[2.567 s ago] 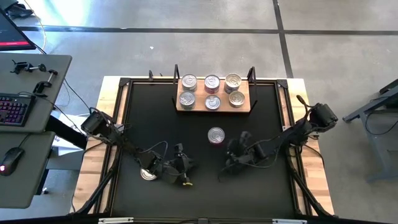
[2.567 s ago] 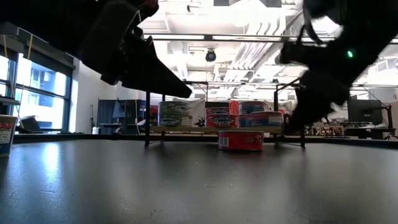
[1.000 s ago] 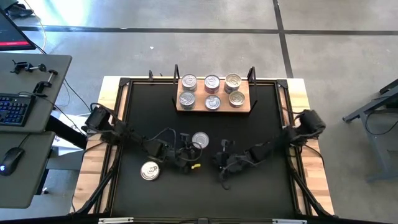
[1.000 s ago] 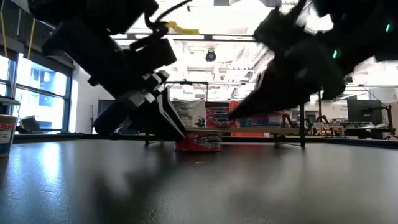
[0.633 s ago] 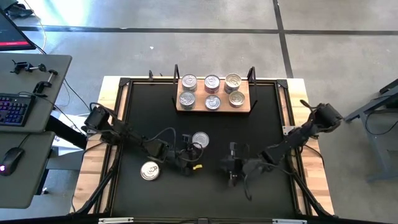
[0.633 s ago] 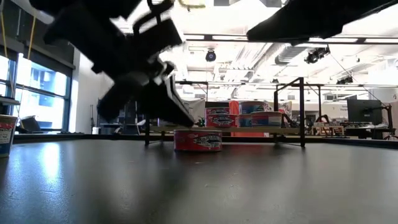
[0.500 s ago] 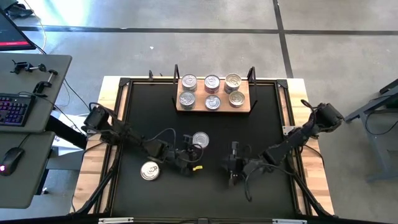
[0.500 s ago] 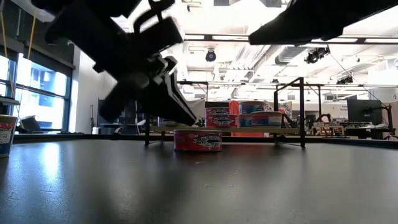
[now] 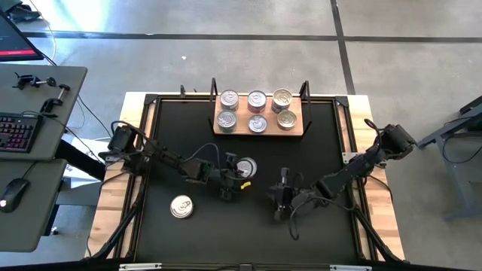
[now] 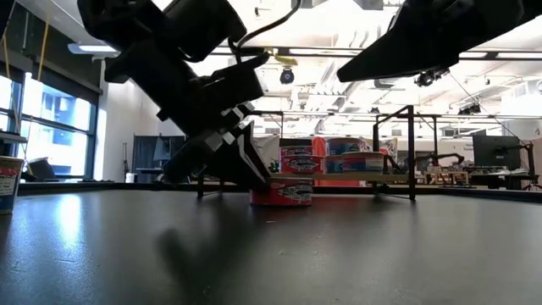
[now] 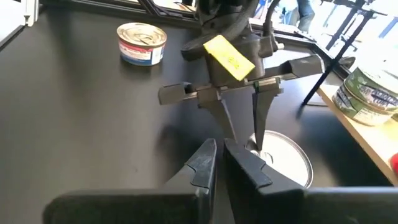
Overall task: Stack canned seafood by type on shelf
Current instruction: Stack the red tuna can on top of the red tuna can on the shelf
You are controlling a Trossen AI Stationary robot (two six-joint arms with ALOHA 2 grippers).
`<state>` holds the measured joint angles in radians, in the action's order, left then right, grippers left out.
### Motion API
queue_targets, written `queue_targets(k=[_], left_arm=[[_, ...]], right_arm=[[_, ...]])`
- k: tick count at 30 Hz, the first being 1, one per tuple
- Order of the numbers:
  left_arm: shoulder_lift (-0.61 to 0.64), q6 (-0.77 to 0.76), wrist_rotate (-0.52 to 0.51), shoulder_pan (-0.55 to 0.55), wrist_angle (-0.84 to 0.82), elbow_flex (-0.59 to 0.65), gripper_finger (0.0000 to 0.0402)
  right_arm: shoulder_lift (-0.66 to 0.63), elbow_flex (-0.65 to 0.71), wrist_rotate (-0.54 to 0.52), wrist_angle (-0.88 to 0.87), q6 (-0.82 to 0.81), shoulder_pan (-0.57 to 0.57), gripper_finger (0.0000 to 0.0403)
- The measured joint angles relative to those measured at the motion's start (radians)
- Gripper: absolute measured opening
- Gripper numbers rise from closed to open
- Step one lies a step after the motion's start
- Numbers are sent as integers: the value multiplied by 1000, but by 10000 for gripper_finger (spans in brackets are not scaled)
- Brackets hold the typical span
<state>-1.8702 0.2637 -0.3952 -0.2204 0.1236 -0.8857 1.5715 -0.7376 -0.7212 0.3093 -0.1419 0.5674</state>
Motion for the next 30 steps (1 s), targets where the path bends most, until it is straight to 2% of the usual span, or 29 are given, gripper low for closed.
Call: queue_targets(k=[6,8,10,13,15,19,22,26,30], left_arm=[[4,4,21,-17,29,2,25],[5,-1,38,-28,47,2,7],[7,-34,46,-42,71,5,8],[17,-83,61,-64,100,8,3],[24,-106,62,-80,115,9,2],[54,-177,61,-104,143,8,1],[51,-200,65,-119,177,8,1],[52,-236,102,-124,224,8,1],[52,-256,102,-129,254,7,0]], right_arm=[[-9,0,-6,-31,-63,7,21],[-28,0,-8,-55,-56,0,26],[-49,0,-5,-95,-38,-5,40],[-71,0,-3,-149,7,-5,83],[-71,0,4,-166,85,-5,121],[-23,-1,96,-180,295,-5,197],[56,-1,83,-156,424,-5,236],[169,0,-40,-38,527,-5,251],[259,-1,-62,83,621,-13,252]])
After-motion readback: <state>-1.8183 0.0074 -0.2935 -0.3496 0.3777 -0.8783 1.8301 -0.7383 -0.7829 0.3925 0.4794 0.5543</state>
